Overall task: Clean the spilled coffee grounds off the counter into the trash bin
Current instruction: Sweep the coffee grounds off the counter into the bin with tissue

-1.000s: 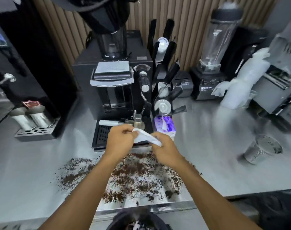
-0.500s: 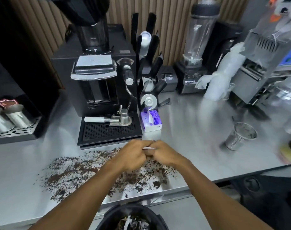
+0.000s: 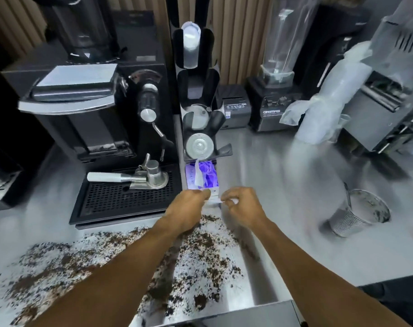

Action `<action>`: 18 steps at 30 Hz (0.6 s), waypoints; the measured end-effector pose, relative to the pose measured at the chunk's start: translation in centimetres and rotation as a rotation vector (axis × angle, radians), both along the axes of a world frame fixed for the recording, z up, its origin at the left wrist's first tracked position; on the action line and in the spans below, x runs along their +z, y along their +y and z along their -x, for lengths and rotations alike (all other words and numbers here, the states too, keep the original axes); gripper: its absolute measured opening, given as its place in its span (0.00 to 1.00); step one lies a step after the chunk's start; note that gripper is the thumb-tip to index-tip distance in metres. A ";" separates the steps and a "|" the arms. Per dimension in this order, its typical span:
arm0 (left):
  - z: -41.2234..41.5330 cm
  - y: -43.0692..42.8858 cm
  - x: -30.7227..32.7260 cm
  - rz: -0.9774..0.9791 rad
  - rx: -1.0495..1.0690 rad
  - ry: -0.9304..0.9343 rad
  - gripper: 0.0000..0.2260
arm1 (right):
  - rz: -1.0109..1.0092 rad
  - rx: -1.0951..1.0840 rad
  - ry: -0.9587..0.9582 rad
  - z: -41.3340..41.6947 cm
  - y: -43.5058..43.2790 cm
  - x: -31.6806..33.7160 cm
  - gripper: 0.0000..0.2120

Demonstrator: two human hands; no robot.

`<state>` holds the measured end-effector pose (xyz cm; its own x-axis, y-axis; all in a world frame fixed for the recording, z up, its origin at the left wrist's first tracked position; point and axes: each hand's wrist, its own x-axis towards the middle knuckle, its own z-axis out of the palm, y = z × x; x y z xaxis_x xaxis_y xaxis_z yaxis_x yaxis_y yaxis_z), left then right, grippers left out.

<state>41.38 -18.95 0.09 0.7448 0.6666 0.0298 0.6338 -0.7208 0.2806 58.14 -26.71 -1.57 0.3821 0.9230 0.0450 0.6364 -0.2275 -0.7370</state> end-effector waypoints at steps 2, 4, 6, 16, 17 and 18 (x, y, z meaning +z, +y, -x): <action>-0.6 0.3 -0.8 -0.091 -0.069 0.051 0.09 | -0.051 0.059 -0.088 -0.4 0.1 -0.5 0.10; -1.0 0.8 -1.5 -0.127 -0.109 0.083 0.06 | -0.064 0.100 -0.157 -0.7 0.3 -1.6 0.11; -1.2 1.2 -2.1 -0.149 -0.135 0.129 0.05 | -0.042 0.128 -0.205 -0.9 0.4 -2.7 0.11; 0.7 -0.2 -4.2 -0.079 -0.145 0.062 0.11 | 0.110 0.250 -0.312 0.2 -1.0 -3.6 0.14; 1.3 -0.7 -4.3 -0.062 -0.161 0.067 0.11 | 0.119 0.259 -0.306 0.6 -1.7 -3.9 0.15; 2.0 -1.1 -4.6 -0.046 -0.177 0.075 0.10 | 0.117 0.266 -0.294 1.1 -2.5 -4.2 0.15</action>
